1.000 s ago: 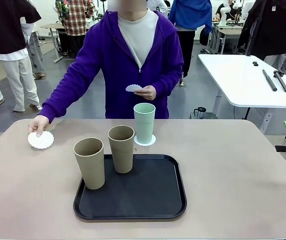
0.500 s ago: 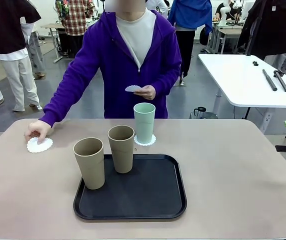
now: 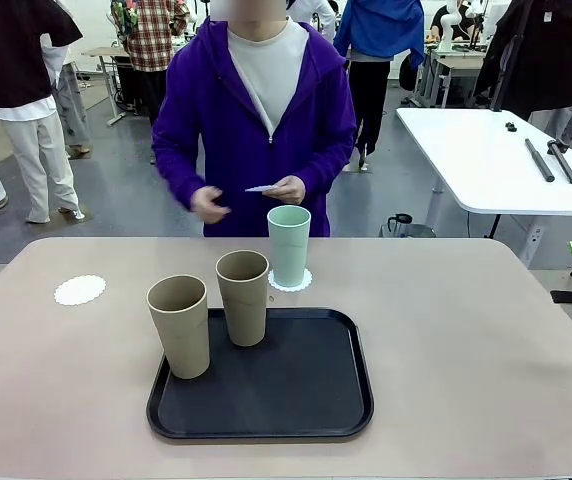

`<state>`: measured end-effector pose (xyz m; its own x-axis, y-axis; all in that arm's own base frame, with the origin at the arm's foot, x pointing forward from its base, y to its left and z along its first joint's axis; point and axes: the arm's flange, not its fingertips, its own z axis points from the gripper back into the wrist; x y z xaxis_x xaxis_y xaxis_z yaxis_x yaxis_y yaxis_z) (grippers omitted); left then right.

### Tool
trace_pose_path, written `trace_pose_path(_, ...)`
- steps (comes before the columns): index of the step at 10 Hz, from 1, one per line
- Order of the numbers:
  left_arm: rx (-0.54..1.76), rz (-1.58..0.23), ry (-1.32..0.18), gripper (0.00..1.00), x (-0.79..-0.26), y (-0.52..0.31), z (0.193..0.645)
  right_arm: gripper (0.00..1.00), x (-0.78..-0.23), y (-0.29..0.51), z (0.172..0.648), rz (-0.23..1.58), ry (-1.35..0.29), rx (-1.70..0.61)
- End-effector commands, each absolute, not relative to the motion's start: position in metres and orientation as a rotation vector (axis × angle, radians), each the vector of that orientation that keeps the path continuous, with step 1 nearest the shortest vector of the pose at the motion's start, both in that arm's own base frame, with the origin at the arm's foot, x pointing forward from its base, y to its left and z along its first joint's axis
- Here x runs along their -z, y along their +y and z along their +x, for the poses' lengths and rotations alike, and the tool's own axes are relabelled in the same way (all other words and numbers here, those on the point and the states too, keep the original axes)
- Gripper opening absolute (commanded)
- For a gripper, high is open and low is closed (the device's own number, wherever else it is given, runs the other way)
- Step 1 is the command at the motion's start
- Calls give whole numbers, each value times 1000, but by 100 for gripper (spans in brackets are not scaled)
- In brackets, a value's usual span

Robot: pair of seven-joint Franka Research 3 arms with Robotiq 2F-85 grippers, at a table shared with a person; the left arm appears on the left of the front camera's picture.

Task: Place coasters on the table and set cups on them.
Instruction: Take one Reusable plastic cup from the Flat Tray and place it on a coaster set by the human.

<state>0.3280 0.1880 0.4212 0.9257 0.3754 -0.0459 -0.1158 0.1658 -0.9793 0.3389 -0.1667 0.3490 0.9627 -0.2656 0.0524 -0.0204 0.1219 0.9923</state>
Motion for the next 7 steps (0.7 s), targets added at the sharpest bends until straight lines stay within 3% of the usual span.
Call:
trace_pose_path(1, -342, -1373, -240, 100, -422, 189, 327, 100, -351, -167, 335, 1441, -234, 166)
trace_pose_path(4, -354, -1363, -226, 100, -421, 188, 328, 100, -351, -167, 335, 1441, -234, 166)
trace_pose_path(5, -188, -1367, -273, 100, -428, 184, 340, 100, -351, -167, 335, 1441, -234, 166)
trace_pose_path(7, 261, -1222, -167, 100, -452, 148, 364, 100, -351, -167, 335, 1441, -234, 166)
